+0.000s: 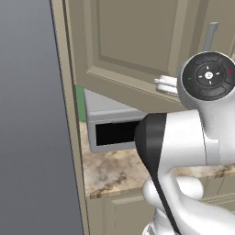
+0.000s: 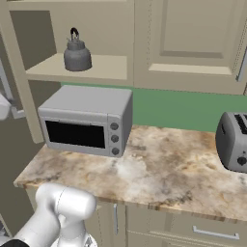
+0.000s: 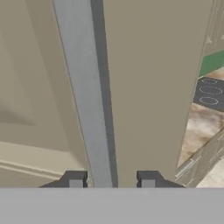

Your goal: Open the cabinet, pick the kettle from the cabinet, and place it in the sink.

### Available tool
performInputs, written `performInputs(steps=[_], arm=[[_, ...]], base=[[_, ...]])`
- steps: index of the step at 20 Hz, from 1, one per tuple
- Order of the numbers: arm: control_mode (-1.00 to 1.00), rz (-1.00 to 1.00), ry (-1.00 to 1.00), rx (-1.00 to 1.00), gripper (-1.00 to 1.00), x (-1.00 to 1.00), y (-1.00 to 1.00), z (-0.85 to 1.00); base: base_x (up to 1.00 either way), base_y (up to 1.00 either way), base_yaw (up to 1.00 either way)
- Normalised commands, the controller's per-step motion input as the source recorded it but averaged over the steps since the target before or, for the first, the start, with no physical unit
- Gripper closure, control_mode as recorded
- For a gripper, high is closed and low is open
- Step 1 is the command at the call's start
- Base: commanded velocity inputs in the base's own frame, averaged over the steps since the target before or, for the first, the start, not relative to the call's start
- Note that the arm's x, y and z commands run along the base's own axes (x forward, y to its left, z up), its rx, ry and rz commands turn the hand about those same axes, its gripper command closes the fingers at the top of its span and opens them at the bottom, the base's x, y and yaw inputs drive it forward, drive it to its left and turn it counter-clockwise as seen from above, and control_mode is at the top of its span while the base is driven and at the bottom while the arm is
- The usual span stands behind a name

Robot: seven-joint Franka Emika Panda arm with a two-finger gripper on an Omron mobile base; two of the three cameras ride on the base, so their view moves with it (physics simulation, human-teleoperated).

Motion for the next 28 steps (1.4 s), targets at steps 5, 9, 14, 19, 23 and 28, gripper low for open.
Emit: performInputs(steps=[5, 9, 14, 19, 23, 28], arm=[[-1.0, 0.0, 0.0, 0.0, -1.0, -0.36, -0.05, -0.16], [-1.0, 0.0, 0.0, 0.03, -1.0, -0.4, -0.14, -0.15], [-1.0, 0.0, -0.04, 0.19, -1.0, -0.3, -0.47, -0.01], [-1.0, 0.1, -0.14, 0.27, -1.0, -0.28, -0.59, 0.0], [-1.0, 0.15, -0.12, 0.26, -1.0, -0.17, -0.53, 0.0], [-1.0, 0.15, -0.07, 0.27, -1.0, -0.07, -0.49, -0.01]], base=[[0.0, 0.0, 0.0], [0.0, 0.0, 0.0], [0.0, 0.0, 0.0], [0.0, 0.0, 0.0], [0.0, 0.0, 0.0], [0.0, 0.0, 0.0]])
